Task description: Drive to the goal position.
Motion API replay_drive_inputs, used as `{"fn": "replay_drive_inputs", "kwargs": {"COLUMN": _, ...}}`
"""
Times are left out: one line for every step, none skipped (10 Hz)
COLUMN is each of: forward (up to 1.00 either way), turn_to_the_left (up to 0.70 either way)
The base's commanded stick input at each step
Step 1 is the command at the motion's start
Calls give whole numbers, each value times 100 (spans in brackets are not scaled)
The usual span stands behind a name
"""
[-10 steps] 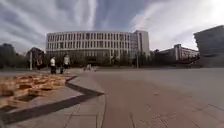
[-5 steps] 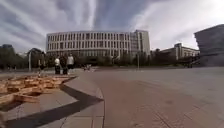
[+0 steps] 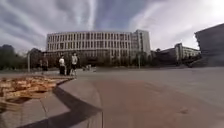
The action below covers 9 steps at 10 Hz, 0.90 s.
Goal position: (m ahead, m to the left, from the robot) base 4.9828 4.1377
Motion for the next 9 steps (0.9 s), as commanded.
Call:
{"fn": "replay_drive_inputs", "kwargs": {"forward": 85, "turn_to_the_left": 0}}
{"fn": "replay_drive_inputs", "kwargs": {"forward": 85, "turn_to_the_left": 0}}
{"fn": "replay_drive_inputs", "kwargs": {"forward": 49, "turn_to_the_left": 0}}
{"fn": "replay_drive_inputs", "kwargs": {"forward": 0, "turn_to_the_left": 0}}
{"fn": "replay_drive_inputs", "kwargs": {"forward": 0, "turn_to_the_left": 0}}
{"fn": "replay_drive_inputs", "kwargs": {"forward": 0, "turn_to_the_left": 0}}
{"fn": "replay_drive_inputs", "kwargs": {"forward": 0, "turn_to_the_left": 0}}
{"fn": "replay_drive_inputs", "kwargs": {"forward": 0, "turn_to_the_left": 0}}
{"fn": "replay_drive_inputs", "kwargs": {"forward": 0, "turn_to_the_left": 0}}
